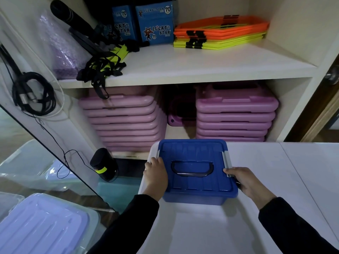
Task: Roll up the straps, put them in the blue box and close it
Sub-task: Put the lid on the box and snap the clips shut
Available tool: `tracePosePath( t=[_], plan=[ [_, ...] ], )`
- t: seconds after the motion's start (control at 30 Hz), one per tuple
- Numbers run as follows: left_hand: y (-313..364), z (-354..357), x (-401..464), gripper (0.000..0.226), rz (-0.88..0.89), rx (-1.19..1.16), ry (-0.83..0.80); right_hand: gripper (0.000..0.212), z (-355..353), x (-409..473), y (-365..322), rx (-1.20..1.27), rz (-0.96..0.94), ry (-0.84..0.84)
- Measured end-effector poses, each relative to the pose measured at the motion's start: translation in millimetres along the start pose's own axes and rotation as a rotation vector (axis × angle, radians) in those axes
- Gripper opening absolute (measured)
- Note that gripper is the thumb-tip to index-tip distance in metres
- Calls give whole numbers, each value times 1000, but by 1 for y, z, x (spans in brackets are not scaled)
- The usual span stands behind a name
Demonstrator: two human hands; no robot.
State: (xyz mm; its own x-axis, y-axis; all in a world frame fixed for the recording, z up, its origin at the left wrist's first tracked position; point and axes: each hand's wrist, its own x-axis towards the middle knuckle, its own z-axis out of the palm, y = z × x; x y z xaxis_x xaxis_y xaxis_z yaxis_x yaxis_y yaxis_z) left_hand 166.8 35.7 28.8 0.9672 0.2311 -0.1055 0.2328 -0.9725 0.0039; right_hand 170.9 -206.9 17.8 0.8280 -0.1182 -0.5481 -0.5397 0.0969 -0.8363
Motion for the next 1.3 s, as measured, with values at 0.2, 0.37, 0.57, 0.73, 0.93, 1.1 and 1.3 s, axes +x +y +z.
tracePosePath(
  t=[0.2,0.37,0.57,0.73,0.93,1.1,1.3],
  plan=[
    [-4,8,1,33,68,48,80,8,0,-3,-1,-25,-4,6],
    [-20,-5,13,27,112,-231,14,14,0,-4,-2,-49,-6,18],
    [-46,-16,44,35,-137,-902,-199,6,1,-6,-3,-35,3,16],
    [-59,-26,53,23,-234,-1228,-552,11,1,-4,-2,-34,7,21],
    [-60,-27,59,16,-217,-1190,-717,7,0,-3,-3,-35,7,17],
    [-61,-22,64,14,-233,-1145,-680,10,1,-6,-4,-33,7,7],
    [-46,-8,62,14,-243,-1032,-520,9,0,-7,-4,-36,5,6]
  ],
)
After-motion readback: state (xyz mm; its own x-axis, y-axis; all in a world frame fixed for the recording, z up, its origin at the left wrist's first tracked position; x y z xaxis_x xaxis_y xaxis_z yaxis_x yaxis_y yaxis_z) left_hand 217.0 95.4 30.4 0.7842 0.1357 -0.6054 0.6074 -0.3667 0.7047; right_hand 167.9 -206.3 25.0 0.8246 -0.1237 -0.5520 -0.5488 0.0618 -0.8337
